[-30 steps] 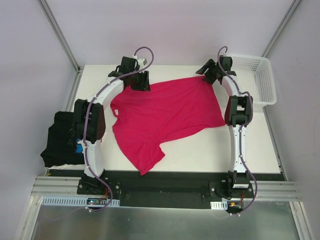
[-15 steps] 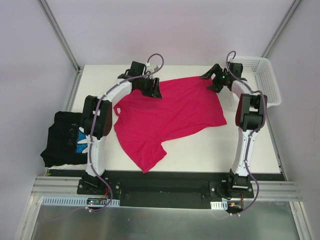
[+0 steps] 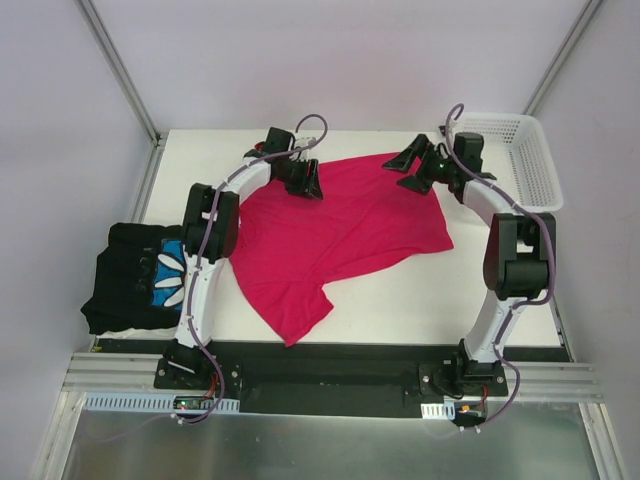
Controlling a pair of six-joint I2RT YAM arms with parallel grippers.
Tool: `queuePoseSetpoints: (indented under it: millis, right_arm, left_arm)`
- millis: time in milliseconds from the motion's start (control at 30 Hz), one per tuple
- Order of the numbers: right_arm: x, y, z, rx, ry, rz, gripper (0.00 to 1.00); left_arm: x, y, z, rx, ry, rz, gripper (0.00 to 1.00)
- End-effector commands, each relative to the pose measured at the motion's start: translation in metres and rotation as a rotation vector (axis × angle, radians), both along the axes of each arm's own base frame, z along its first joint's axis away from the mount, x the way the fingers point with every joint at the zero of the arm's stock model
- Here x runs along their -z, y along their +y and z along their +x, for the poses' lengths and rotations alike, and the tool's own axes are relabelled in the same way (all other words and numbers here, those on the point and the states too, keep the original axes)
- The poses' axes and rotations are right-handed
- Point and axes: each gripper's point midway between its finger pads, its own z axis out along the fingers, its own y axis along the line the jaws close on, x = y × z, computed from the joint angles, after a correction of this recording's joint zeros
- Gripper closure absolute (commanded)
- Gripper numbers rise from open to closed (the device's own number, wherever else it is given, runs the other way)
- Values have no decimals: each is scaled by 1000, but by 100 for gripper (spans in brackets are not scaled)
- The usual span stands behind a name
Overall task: Fold and stack the t-shirts
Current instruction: Flatten out the tshirt
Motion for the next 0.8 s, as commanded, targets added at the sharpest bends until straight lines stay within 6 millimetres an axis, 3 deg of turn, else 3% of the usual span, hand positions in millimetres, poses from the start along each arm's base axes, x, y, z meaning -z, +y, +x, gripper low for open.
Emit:
queuePoseSetpoints:
  millis: [0,133,200,400,467,600,767]
  right_arm:
    - [-19,29,-27,-97,-48,39,4]
    - [-17,33,-49,-114,-40,46,4]
    - [-30,29,-58,-99,-75,33,4]
    - [-40,19,-94,-75,-92,-19,4]
    - [-39,15,-105,-75,-91,-55,4]
    - [-17,8,-129,-83,-30,-114,4]
    - [-3,-1,-151,-79,5,-166,4]
  left_arm:
    - [-9,8,30,-45,-38,-31,53]
    - [-3,27,53,-120,-29,-37,53]
    - [-2,39,67,-162,-31,-45,53]
    - [-11,72,107,-270,-88,-39,57]
    - [-15,82,117,-301,-102,-41,59]
    - [-28,111,141,-381,-139,-56,61]
    - [-39,138,150,-421,-173,-44,62]
